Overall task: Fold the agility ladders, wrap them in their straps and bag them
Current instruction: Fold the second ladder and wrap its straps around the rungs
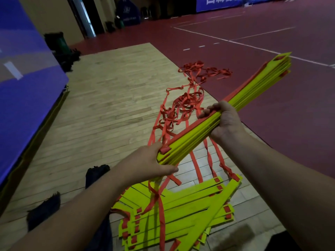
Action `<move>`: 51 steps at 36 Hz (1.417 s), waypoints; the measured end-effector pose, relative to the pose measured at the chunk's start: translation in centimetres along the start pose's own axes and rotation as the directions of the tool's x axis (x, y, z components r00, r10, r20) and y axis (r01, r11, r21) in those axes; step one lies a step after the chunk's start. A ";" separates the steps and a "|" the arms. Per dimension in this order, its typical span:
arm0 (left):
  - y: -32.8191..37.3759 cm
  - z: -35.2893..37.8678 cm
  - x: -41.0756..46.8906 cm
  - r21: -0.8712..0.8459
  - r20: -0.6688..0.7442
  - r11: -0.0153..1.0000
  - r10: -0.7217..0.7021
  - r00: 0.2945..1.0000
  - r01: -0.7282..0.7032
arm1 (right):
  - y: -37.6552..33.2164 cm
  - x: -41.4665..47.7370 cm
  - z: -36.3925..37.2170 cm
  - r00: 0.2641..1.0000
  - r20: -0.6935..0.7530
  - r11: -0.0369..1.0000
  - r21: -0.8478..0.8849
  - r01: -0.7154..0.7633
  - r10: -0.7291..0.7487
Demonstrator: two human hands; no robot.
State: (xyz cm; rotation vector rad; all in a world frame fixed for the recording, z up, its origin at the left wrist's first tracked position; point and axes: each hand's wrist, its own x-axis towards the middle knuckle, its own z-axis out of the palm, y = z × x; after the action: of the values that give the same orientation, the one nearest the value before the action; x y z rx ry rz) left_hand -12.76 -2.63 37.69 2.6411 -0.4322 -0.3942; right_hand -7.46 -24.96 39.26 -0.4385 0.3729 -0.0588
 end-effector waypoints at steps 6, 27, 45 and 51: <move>0.1 1.6 0.2 -0.234 -0.100 0.970 0.046 0.994 -0.069 | -0.3 0.2 -0.6 1.000 -0.012 1.000 0.014 0.005 -0.005; -2.8 -3.3 -0.8 0.230 -0.268 0.949 0.277 0.923 -0.218 | -1.1 -0.8 -2.6 0.997 -0.073 -0.238 -0.969 -0.066 0.020; -1.7 -5.3 -3.1 0.668 -0.039 0.497 0.767 0.640 -0.554 | 2.3 -3.4 -1.8 0.570 -0.006 -0.245 -0.907 0.342 0.822; -2.1 -6.2 -2.4 0.564 -0.113 0.611 0.723 0.681 -0.555 | 1.8 -3.3 -1.2 0.569 -0.027 -0.239 -0.923 0.302 0.822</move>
State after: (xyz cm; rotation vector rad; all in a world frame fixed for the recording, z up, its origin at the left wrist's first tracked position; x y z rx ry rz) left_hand -12.39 2.35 42.62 2.6597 -1.4879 0.4680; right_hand -11.05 -23.39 38.63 -1.9795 -0.4971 1.1741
